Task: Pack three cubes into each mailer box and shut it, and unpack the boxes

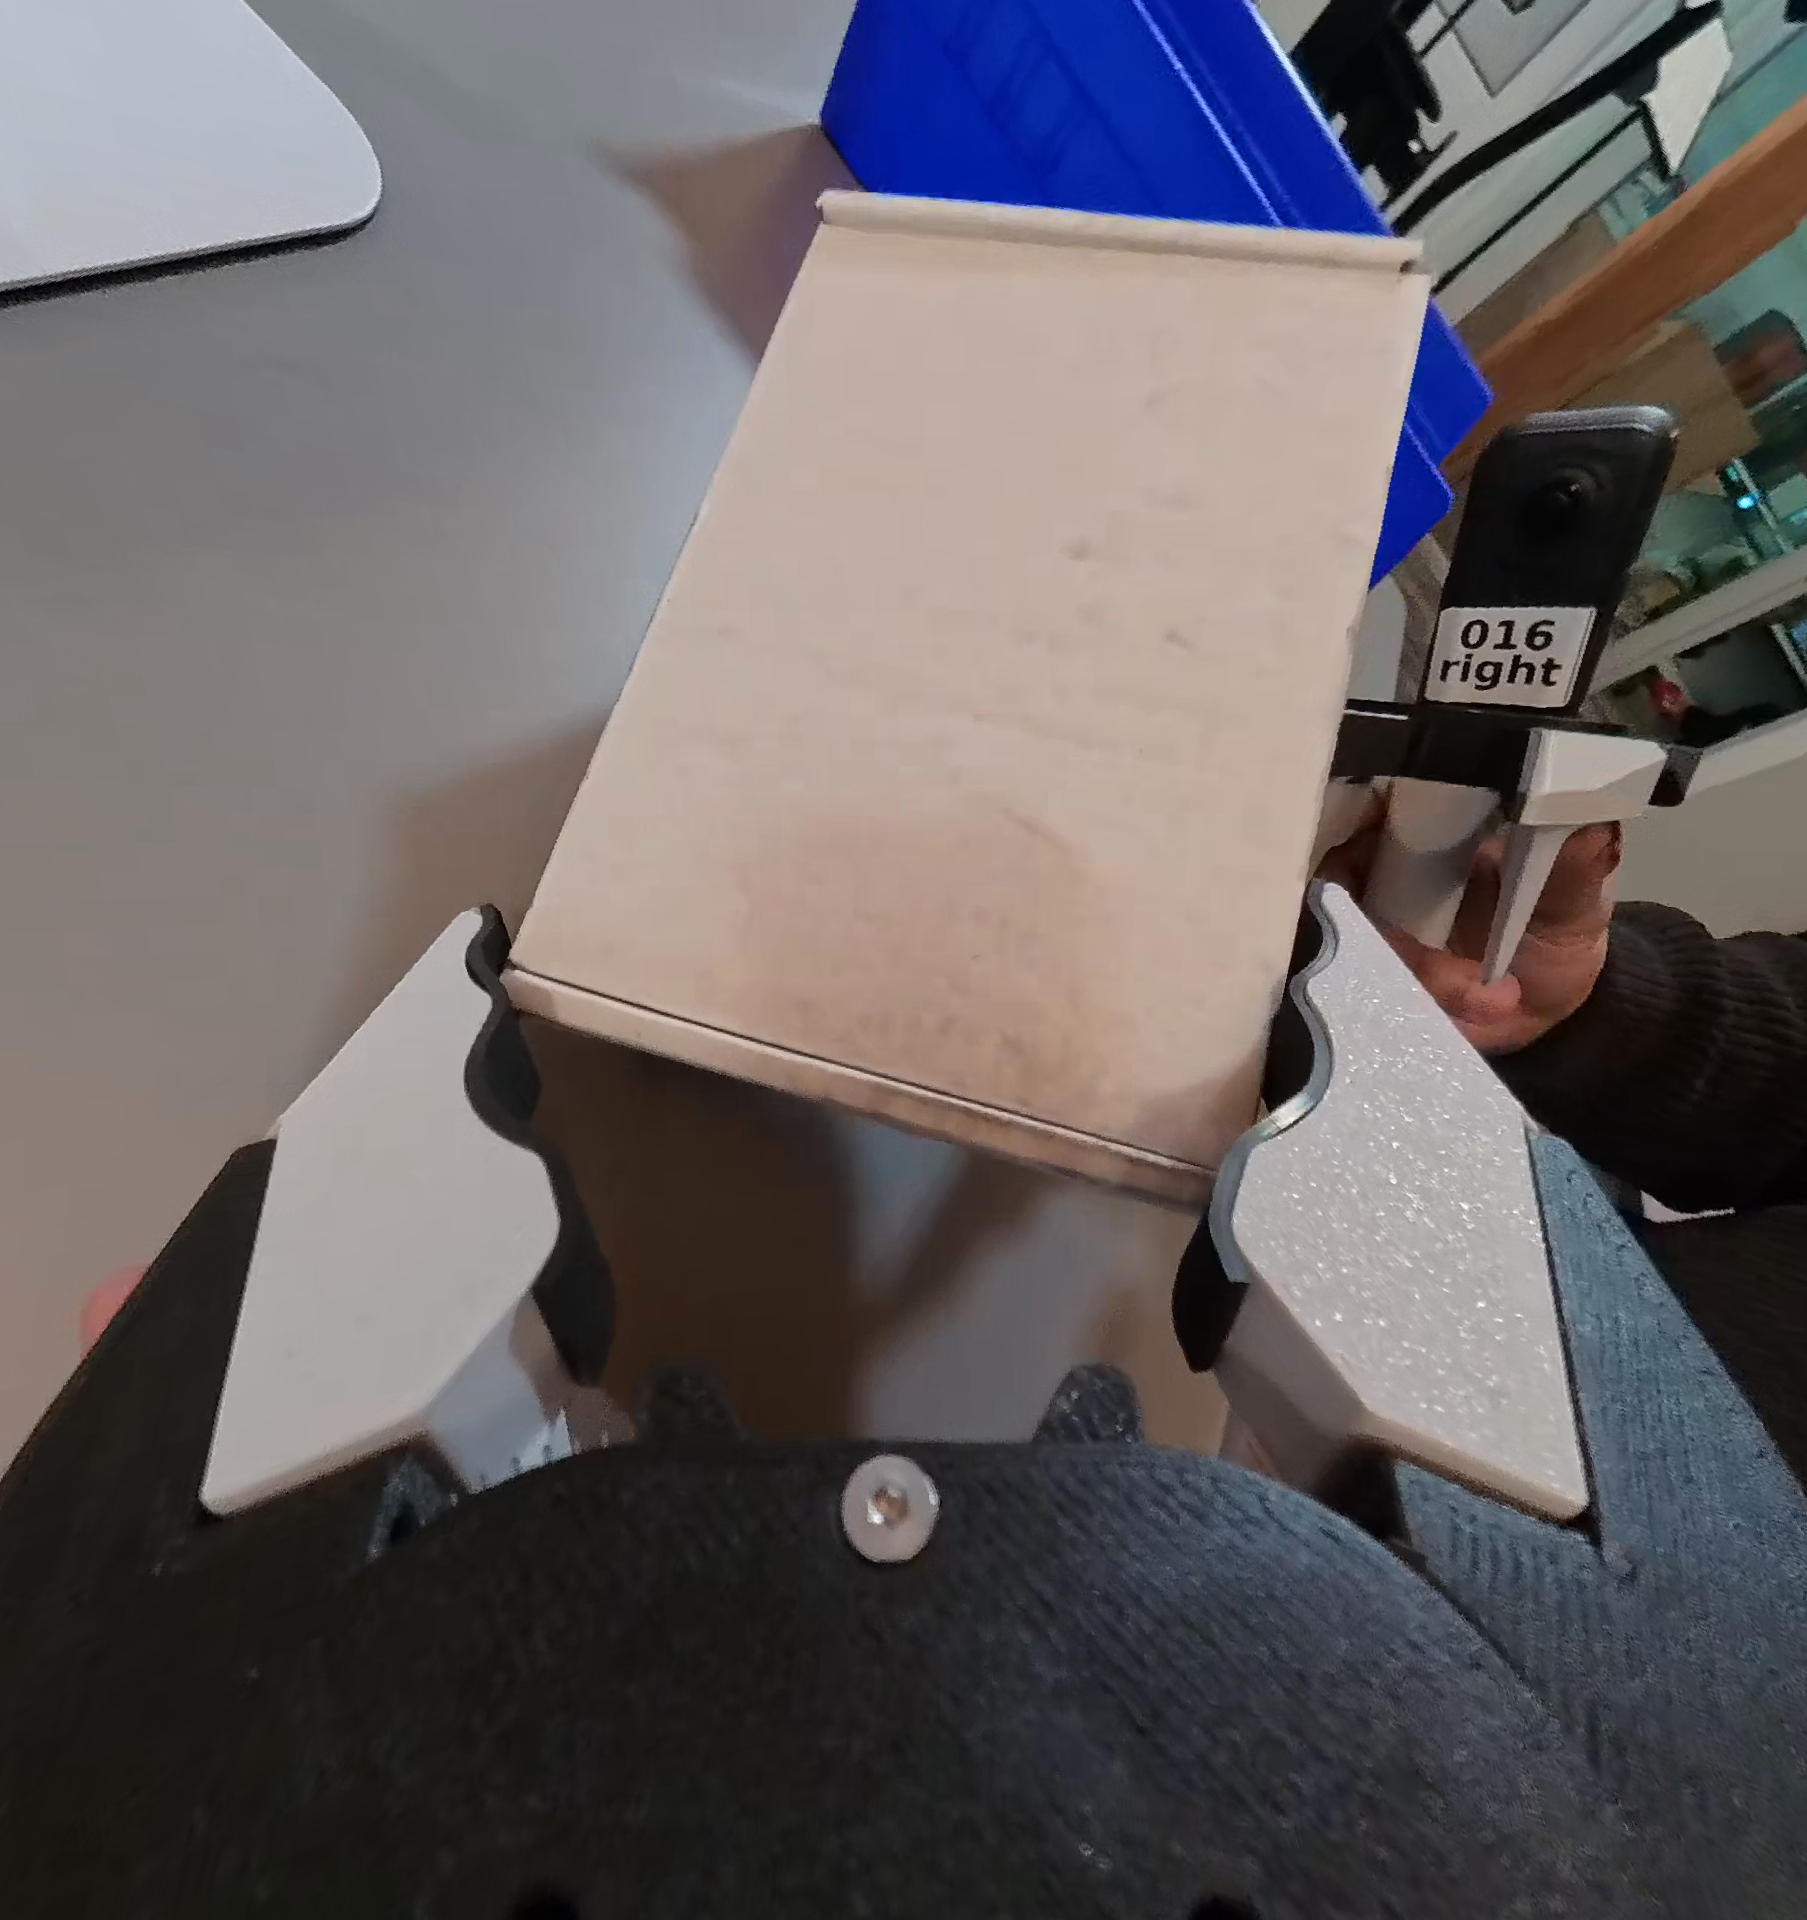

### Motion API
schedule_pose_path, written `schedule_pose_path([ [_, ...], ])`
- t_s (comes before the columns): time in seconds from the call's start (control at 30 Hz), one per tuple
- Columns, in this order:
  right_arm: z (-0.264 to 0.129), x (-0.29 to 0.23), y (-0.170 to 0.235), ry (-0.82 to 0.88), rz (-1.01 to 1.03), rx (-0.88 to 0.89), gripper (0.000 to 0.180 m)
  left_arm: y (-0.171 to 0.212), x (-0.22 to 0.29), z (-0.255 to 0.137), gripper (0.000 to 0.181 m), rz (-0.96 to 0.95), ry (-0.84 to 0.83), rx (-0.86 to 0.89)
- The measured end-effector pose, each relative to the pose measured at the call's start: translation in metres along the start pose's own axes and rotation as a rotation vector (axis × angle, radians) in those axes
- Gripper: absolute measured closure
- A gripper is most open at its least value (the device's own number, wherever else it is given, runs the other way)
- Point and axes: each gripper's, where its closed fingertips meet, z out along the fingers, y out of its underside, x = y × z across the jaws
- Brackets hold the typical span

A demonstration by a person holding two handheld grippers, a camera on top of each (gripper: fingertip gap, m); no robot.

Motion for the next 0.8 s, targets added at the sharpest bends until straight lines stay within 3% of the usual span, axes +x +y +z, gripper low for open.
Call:
schedule_pose_path([
  [0.3, -0.003, 0.0, -0.008, -0.008, 0.005, 0.028, 0.146, 0.005, 0.003, 0.004, 0.039, 0.002, -0.02, -0.028],
  [0.6, -0.011, 0.005, -0.02, 0.042, -0.043, 0.038, 0.168, 0.021, 0.014, 0.016, 0.04, 0.087, -0.01, -0.112],
  [0.8, -0.017, 0.008, -0.025, 0.079, -0.075, 0.019, 0.165, 0.02, 0.015, 0.014, 0.04, 0.051, 0.009, -0.111],
])
